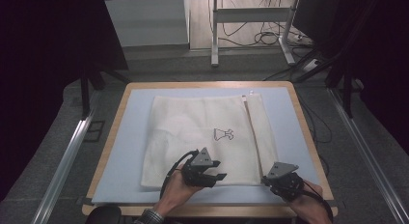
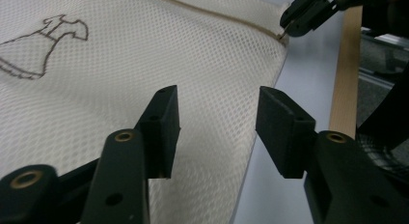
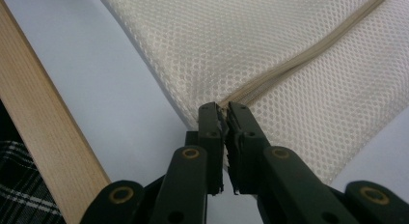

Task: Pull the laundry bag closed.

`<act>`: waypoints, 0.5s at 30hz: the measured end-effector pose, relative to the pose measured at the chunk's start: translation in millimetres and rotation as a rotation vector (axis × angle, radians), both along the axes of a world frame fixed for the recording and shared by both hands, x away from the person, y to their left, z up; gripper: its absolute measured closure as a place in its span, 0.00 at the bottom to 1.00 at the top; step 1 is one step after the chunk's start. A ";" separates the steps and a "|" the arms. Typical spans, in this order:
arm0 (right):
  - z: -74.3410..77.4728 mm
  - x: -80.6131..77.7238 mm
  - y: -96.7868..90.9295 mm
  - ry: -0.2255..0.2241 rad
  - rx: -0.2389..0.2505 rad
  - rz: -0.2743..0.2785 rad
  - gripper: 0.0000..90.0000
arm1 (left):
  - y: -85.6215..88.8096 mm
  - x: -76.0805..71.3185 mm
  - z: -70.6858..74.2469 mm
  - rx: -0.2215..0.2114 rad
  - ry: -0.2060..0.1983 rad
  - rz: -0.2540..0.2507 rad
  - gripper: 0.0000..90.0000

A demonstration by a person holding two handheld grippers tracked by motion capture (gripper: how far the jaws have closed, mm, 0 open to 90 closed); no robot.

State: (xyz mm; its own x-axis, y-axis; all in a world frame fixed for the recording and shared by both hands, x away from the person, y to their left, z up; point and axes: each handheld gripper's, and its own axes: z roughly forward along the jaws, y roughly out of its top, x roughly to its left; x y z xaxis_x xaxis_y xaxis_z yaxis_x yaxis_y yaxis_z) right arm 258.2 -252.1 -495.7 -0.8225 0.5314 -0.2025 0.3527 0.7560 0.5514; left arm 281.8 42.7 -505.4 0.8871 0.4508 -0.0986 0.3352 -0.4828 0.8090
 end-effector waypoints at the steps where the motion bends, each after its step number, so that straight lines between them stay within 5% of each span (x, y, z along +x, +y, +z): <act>1: -0.2 -0.2 0.1 -0.002 -0.002 -0.001 0.93 | -2.2 1.1 -0.3 -0.008 0.003 -0.001 0.59; 15: -0.4 -0.4 0.2 -0.003 -0.003 -0.004 0.94 | -42.4 9.7 -6.1 -0.003 0.041 -0.088 0.91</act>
